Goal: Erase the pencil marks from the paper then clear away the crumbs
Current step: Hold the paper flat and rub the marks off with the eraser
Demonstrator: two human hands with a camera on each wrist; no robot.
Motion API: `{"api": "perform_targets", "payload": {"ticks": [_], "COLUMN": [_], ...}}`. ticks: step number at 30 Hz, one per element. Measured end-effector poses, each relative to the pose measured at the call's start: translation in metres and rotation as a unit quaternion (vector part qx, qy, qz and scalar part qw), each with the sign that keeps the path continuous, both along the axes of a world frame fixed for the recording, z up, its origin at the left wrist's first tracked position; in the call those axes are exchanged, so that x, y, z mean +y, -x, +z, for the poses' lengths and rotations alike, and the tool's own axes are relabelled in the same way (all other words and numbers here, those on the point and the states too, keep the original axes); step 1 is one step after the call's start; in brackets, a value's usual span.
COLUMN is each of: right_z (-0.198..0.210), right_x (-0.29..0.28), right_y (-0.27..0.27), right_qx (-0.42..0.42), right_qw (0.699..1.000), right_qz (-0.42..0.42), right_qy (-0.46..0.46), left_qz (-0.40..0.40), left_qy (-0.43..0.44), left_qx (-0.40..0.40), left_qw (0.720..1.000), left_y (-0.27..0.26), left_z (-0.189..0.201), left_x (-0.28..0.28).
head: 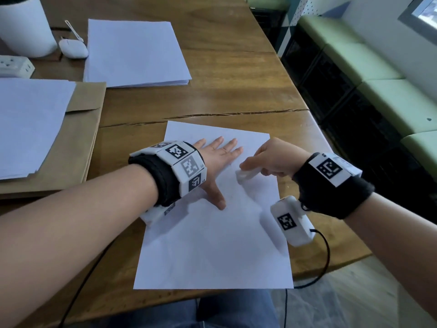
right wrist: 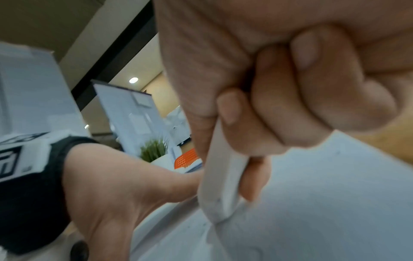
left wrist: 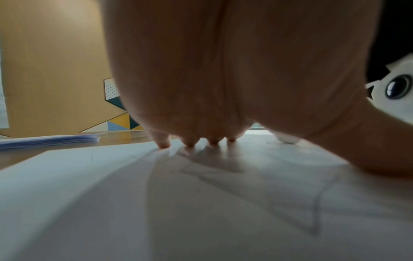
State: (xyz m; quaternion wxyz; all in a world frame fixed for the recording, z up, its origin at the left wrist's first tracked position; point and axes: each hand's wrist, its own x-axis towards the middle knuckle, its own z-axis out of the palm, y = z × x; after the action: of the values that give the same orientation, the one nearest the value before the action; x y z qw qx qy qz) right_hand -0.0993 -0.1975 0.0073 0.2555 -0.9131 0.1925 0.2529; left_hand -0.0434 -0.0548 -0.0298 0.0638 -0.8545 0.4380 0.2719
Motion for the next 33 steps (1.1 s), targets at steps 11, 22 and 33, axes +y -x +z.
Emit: {"api": "perform_targets", "payload": {"ticks": [11, 22, 33], "right_z": [0.003, 0.001, 0.002], "right_x": [0.004, 0.028, 0.035], "right_y": [-0.001, 0.004, 0.005], "right_qx": [0.022, -0.004, 0.004], "right_qw": [0.997, 0.993, 0.980], "right_qz": [0.055, 0.103, 0.106], "right_qy": [0.055, 0.056, 0.167], "left_qz": [0.001, 0.001, -0.006], "left_qy": [-0.004, -0.003, -0.010], "left_qx": [-0.001, -0.008, -0.010], "left_qw": [1.000, 1.000, 1.000], "left_y": [0.000, 0.001, 0.001], "left_z": [0.000, -0.002, -0.001], "left_x": [0.000, 0.000, 0.000]}}
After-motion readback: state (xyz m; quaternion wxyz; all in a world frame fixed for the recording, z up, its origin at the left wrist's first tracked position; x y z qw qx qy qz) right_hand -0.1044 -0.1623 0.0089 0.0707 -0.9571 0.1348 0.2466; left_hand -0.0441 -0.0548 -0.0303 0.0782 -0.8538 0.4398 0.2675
